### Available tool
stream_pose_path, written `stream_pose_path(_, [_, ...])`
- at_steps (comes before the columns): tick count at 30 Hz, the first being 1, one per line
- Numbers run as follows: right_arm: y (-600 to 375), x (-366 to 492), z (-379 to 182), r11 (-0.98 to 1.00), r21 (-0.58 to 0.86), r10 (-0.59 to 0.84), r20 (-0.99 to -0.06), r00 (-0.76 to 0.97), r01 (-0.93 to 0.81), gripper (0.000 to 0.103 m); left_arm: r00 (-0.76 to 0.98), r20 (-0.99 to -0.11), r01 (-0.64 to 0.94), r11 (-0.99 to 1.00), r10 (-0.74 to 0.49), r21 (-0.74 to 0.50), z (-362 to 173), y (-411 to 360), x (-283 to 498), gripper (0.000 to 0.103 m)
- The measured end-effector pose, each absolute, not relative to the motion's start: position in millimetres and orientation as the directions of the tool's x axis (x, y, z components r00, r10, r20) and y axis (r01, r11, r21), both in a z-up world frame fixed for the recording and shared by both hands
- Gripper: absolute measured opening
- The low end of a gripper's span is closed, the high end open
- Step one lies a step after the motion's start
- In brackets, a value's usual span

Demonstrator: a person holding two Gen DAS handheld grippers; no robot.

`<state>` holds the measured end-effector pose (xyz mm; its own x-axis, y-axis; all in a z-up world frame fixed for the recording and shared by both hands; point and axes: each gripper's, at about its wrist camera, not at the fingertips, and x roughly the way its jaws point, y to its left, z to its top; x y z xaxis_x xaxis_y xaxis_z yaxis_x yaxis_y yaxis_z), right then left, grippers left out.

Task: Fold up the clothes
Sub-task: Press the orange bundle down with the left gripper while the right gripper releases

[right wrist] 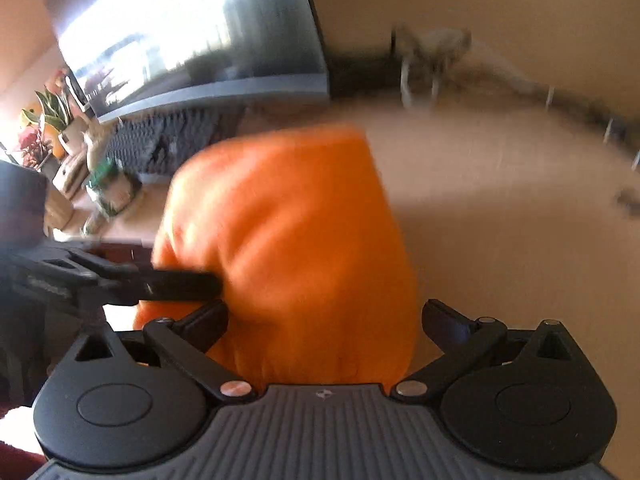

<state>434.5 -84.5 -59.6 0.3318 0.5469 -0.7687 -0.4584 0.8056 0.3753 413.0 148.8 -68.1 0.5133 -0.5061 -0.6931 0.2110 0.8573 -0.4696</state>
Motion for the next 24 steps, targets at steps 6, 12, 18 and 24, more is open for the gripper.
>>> stream_pose_path(6, [-97.5,446.0,-60.6,0.803,0.471,0.588,-0.727,0.356,-0.365,0.089,0.504,-0.697,0.27,0.86,-0.51,-0.434,-70.9,143.1,413.0,0.102])
stream_pose_path(12, [-84.5,425.3,-29.1,0.773,0.413,0.611,-0.689,0.39,-0.481,0.075,0.495,-0.641,0.215,0.797,-0.587,-0.565,-75.6,169.6,420.2,0.103])
stream_pose_path(18, [-62.8,408.5,-57.8,0.841,0.141,0.428,-0.763,0.485,-0.522,0.096,0.538,-0.637,0.135,0.802,-0.552,-0.581,-61.0,182.5,399.3,0.102])
stream_pose_path(24, [-68.8,407.5,-69.3,0.85,0.248,0.471,-0.753,0.46,-0.465,0.096,0.534,-0.734,0.023,0.875,-0.42,-0.484,-74.8,189.5,371.3,0.102])
